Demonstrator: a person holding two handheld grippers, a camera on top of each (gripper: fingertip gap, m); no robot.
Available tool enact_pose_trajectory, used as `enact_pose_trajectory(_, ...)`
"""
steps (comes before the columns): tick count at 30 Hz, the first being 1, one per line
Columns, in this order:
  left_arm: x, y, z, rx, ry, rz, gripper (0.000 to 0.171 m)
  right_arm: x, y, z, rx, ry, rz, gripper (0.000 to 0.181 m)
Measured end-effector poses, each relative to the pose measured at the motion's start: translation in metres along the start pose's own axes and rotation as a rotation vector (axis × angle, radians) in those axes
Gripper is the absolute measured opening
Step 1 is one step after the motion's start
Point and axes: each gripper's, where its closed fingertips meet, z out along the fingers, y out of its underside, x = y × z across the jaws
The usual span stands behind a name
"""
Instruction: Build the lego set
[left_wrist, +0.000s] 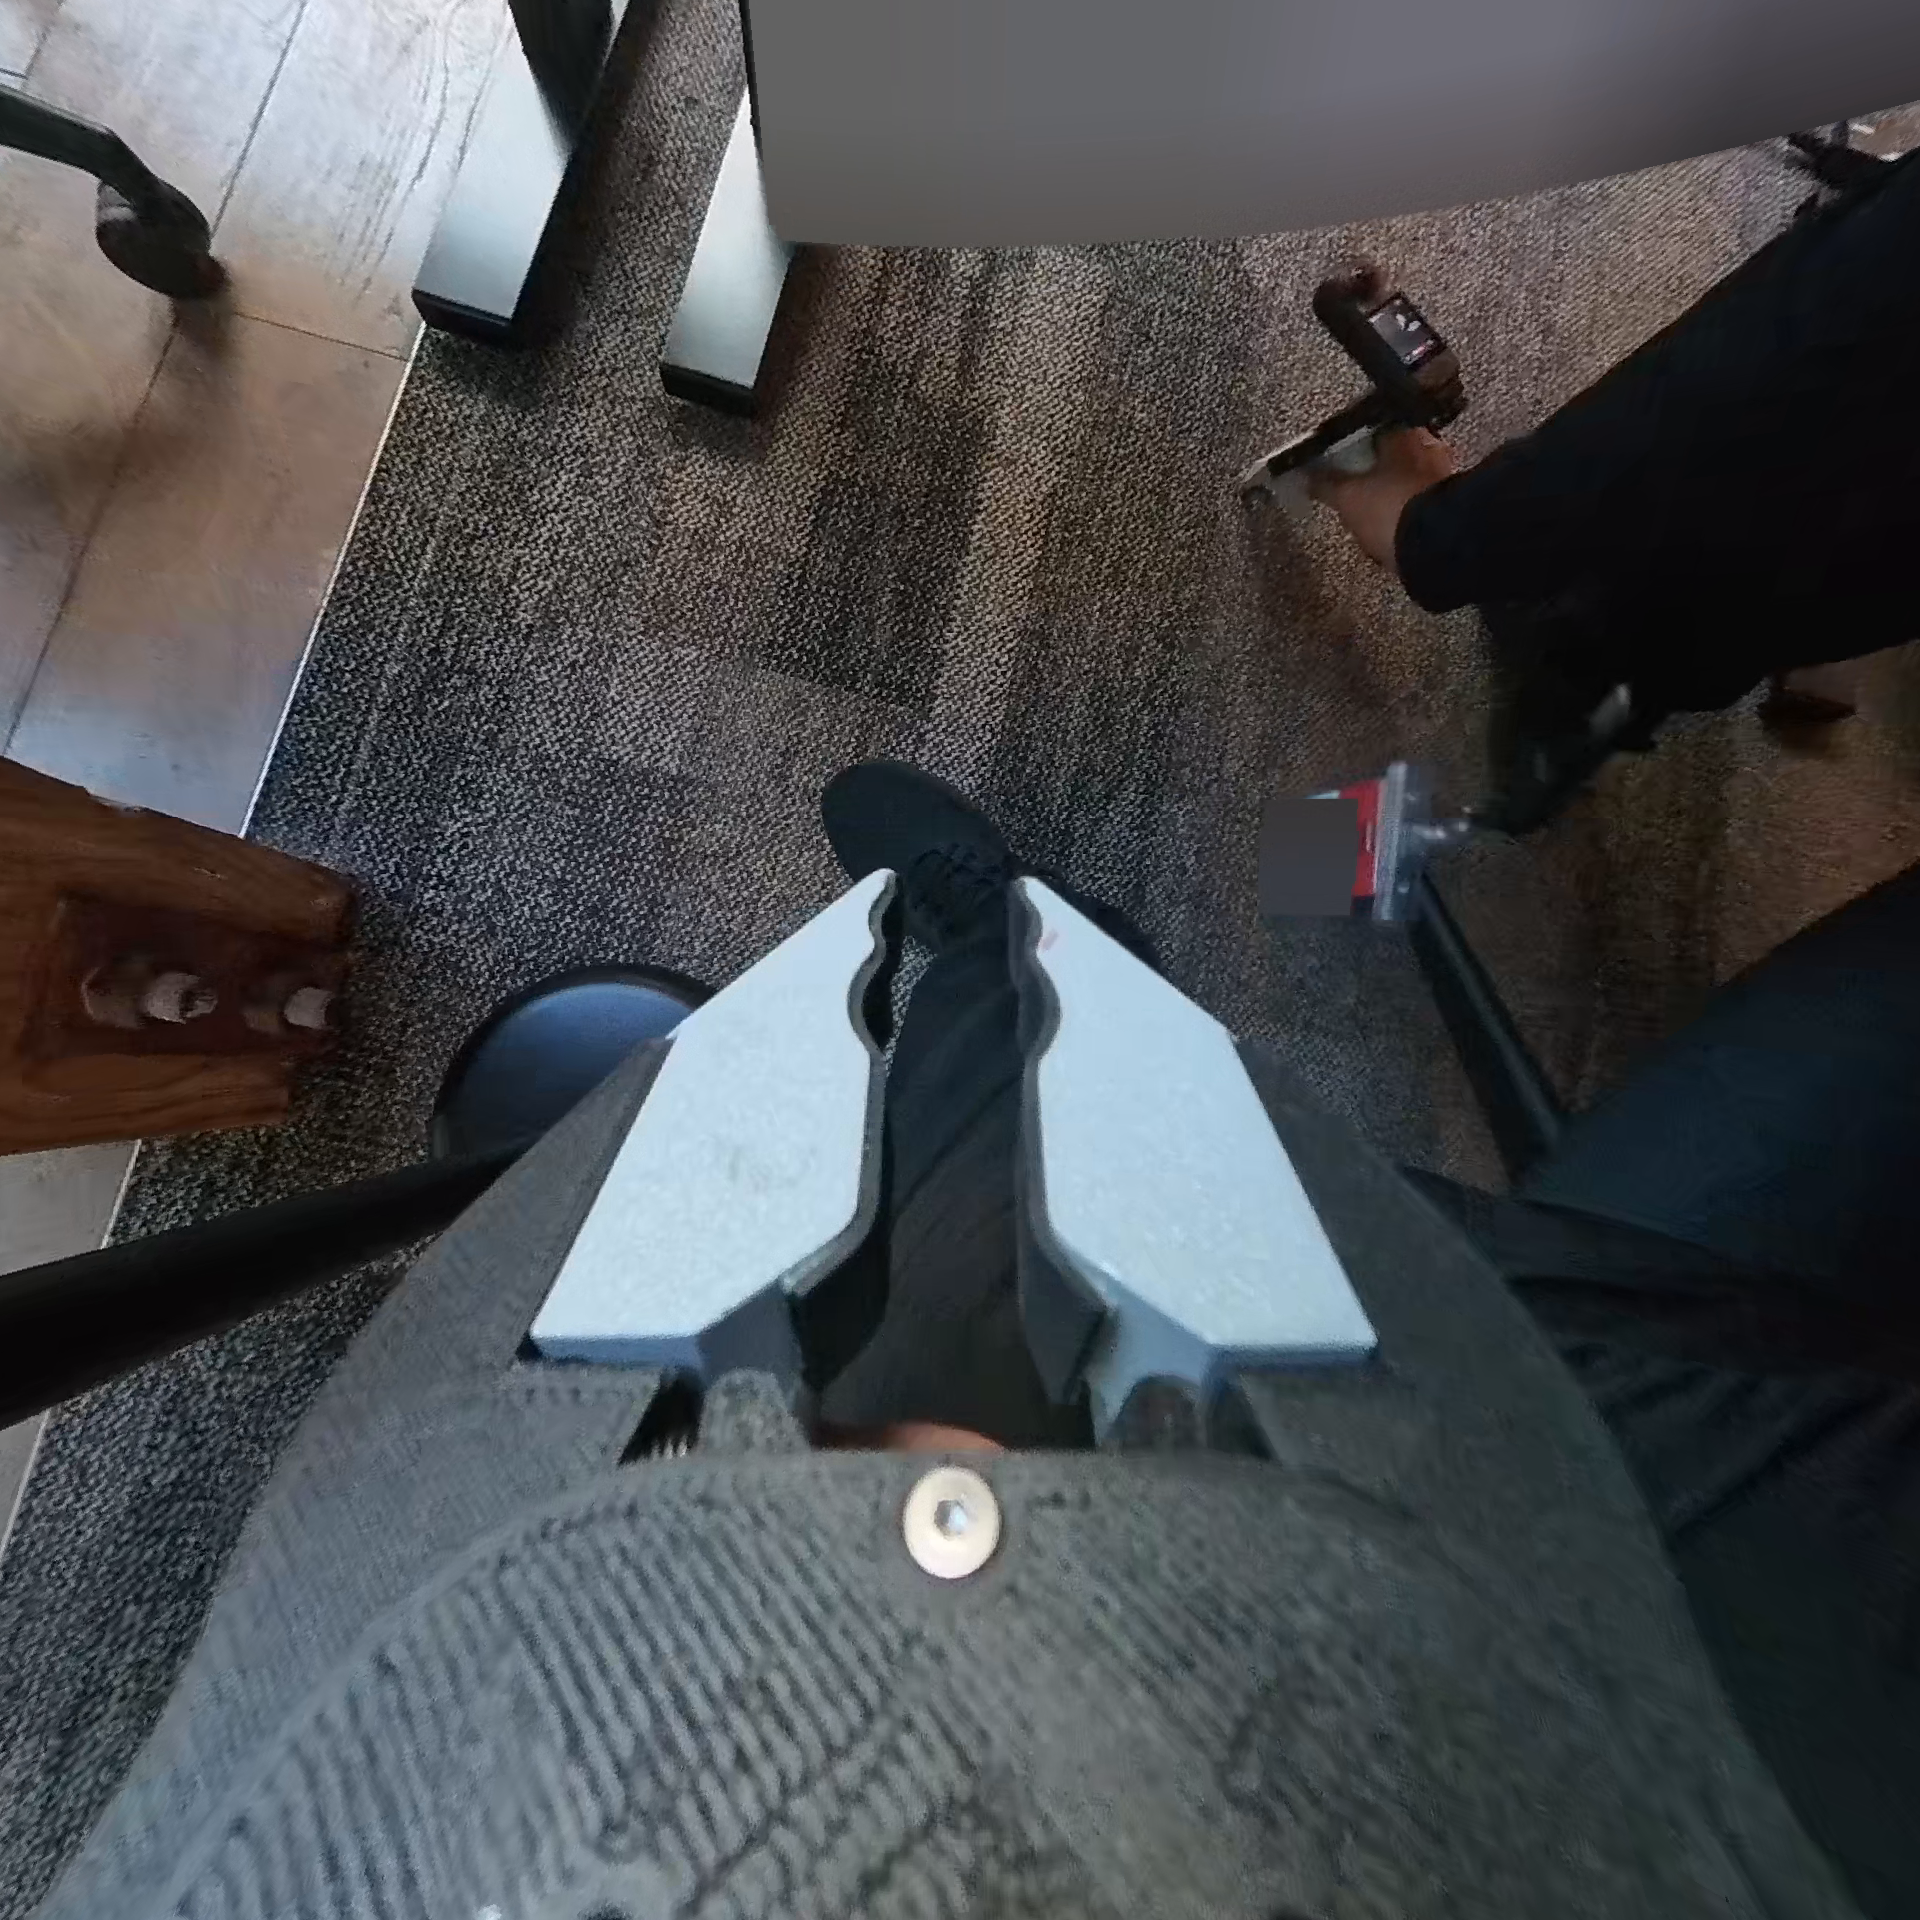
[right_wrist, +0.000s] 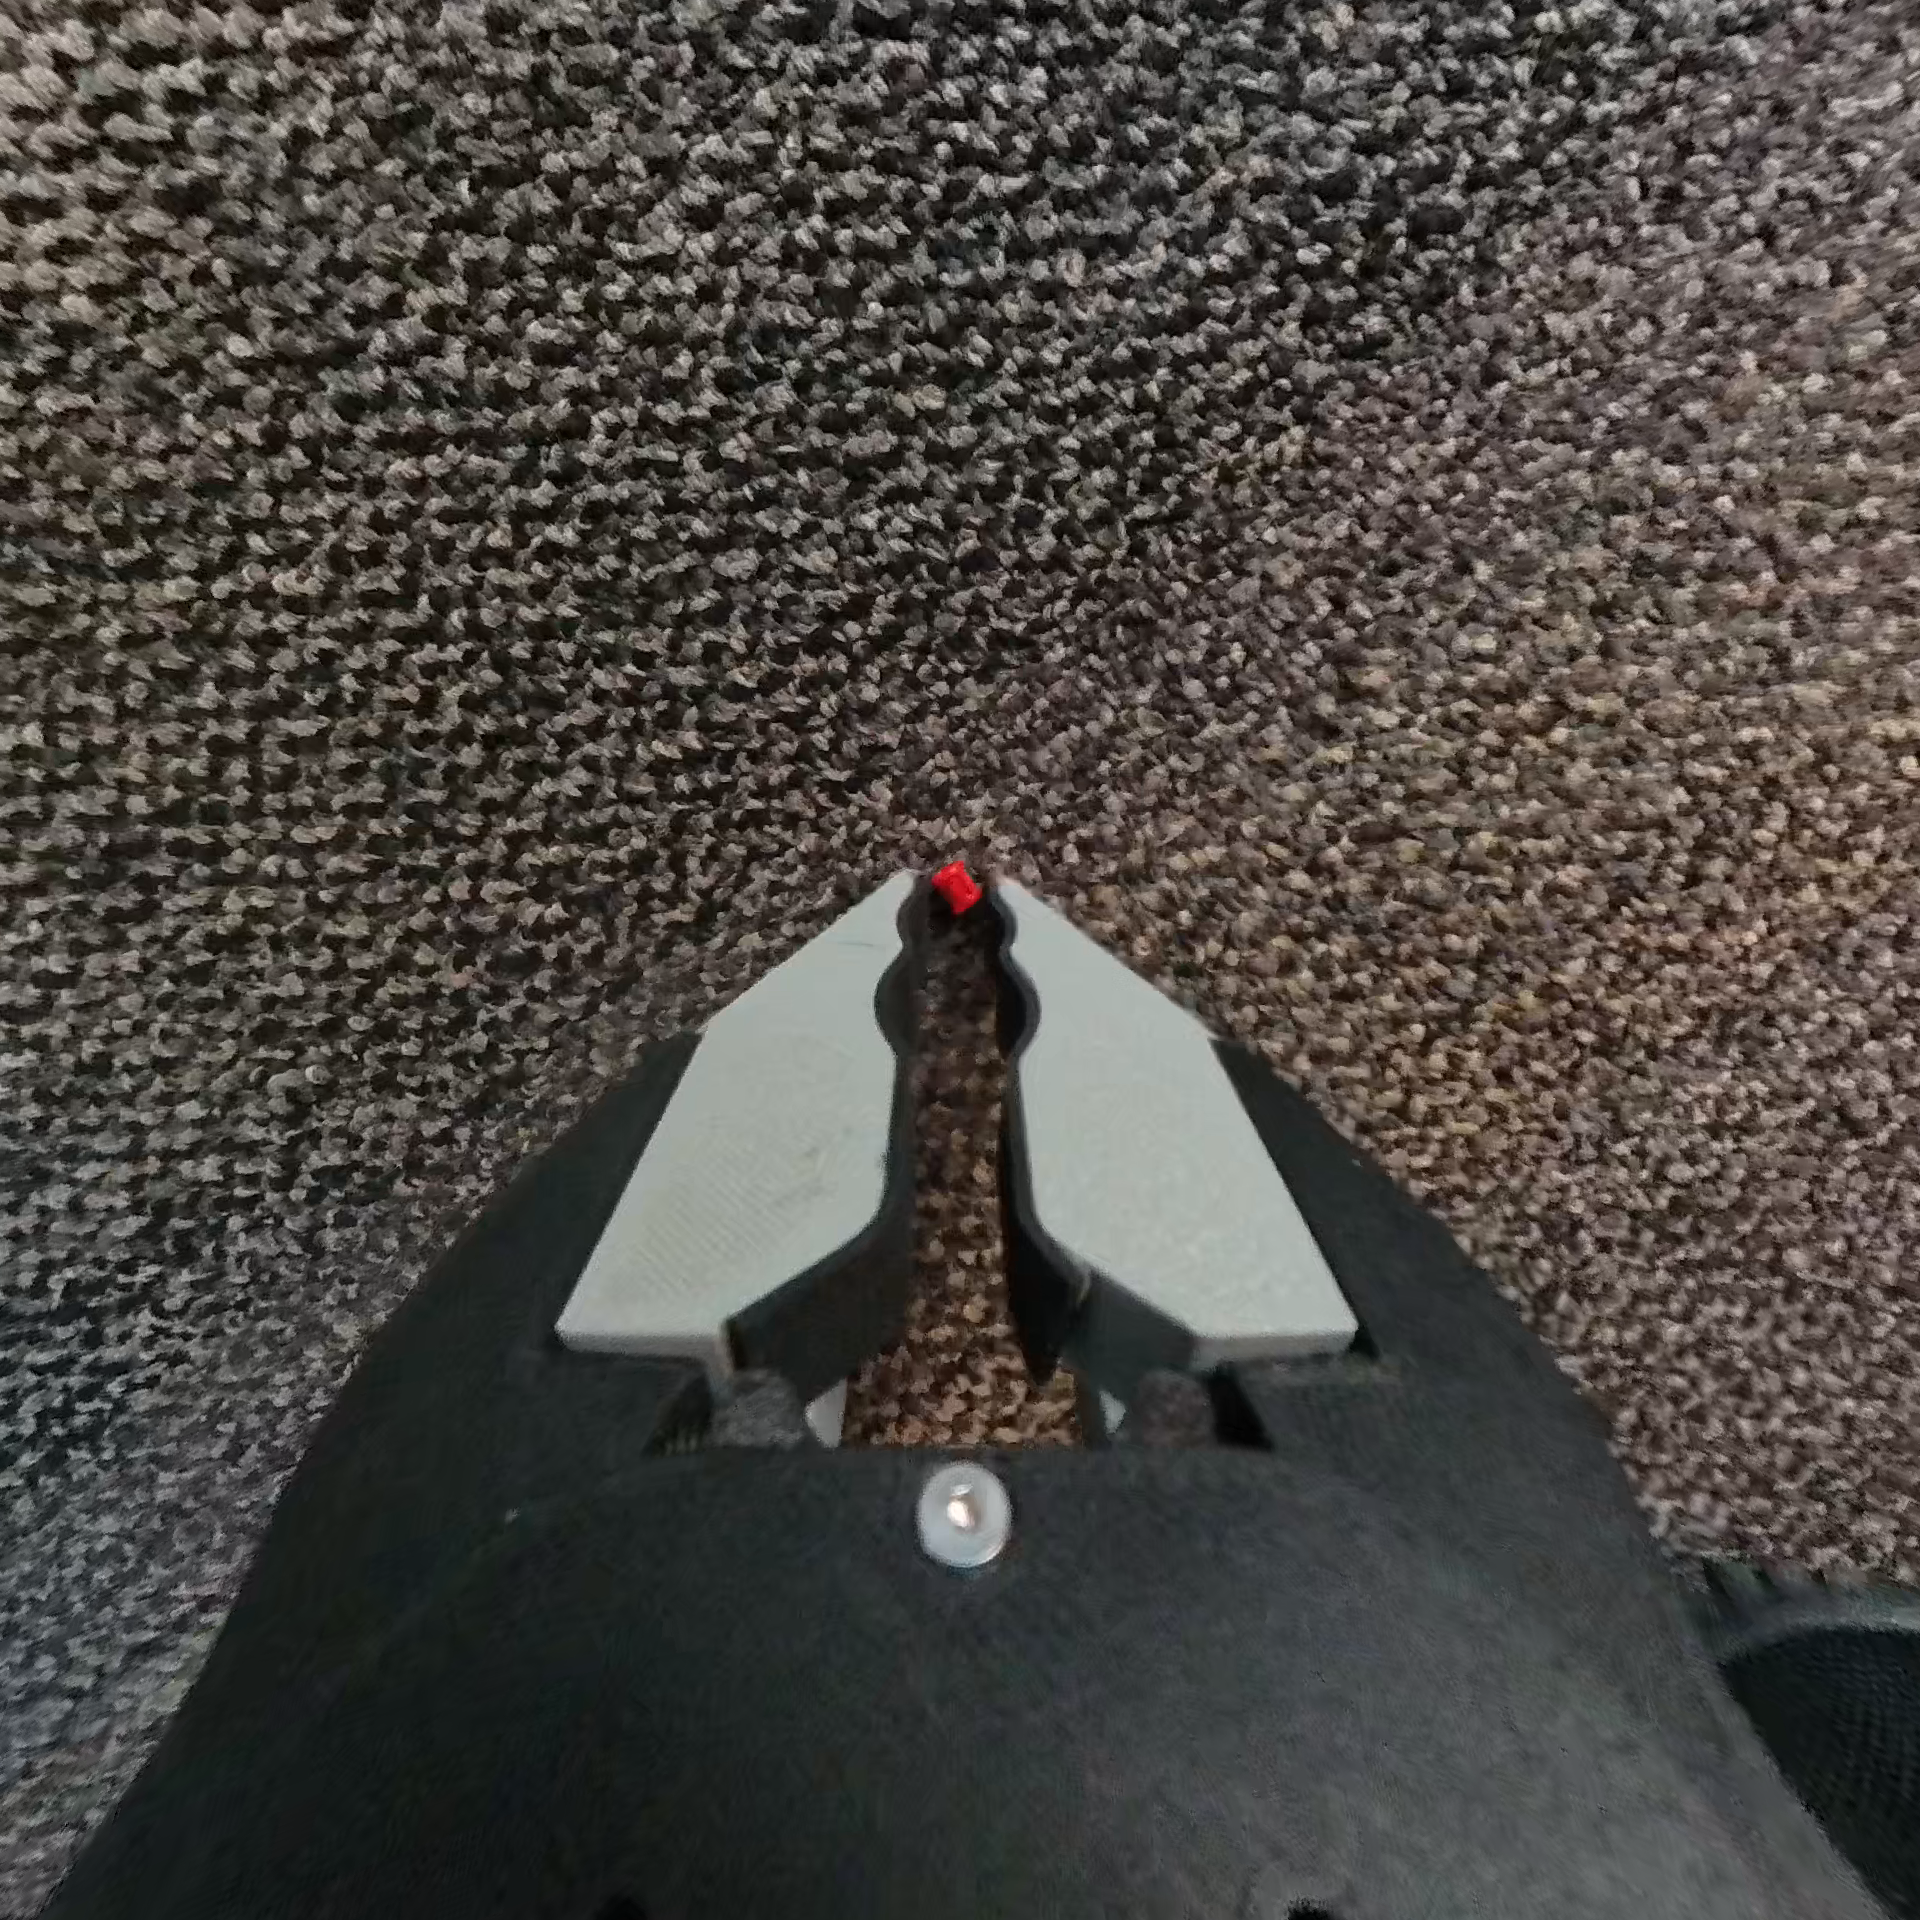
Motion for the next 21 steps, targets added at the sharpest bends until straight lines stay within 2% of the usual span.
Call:
enact_pose_trajectory(1, 0.000, 0.000, 0.000, 0.000, 0.001, 0.000, 0.017, 0.000, 0.000, 0.000, -0.004, -0.005, 0.003, 0.004)
enact_pose_trajectory(7, 0.001, -0.001, 0.000, 0.002, 0.003, 0.007, 0.017, -0.005, -0.004, -0.012, -0.001, -0.004, -0.052, 0.005)
enact_pose_trajectory(9, 0.002, -0.007, 0.001, 0.017, 0.001, 0.029, 0.017, -0.014, -0.007, -0.030, -0.009, -0.011, -0.112, 0.005)
enact_pose_trajectory(11, 0.004, -0.019, 0.001, 0.054, 0.010, 0.056, 0.019, -0.033, -0.014, -0.064, -0.006, -0.020, -0.232, 0.005)
enact_pose_trajectory(15, 0.013, -0.062, 0.005, 0.173, 0.056, 0.093, 0.023, -0.094, -0.048, -0.174, 0.077, -0.071, -0.440, 0.005)
enact_pose_trajectory(18, 0.023, -0.112, 0.009, 0.334, 0.061, 0.182, 0.019, -0.152, -0.082, -0.285, 0.193, -0.189, -0.468, 0.005)
enact_pose_trajectory(21, 0.048, -0.162, 0.015, 0.422, 0.133, 0.253, 0.020, -0.215, -0.100, -0.405, 0.324, -0.328, -0.539, 0.005)
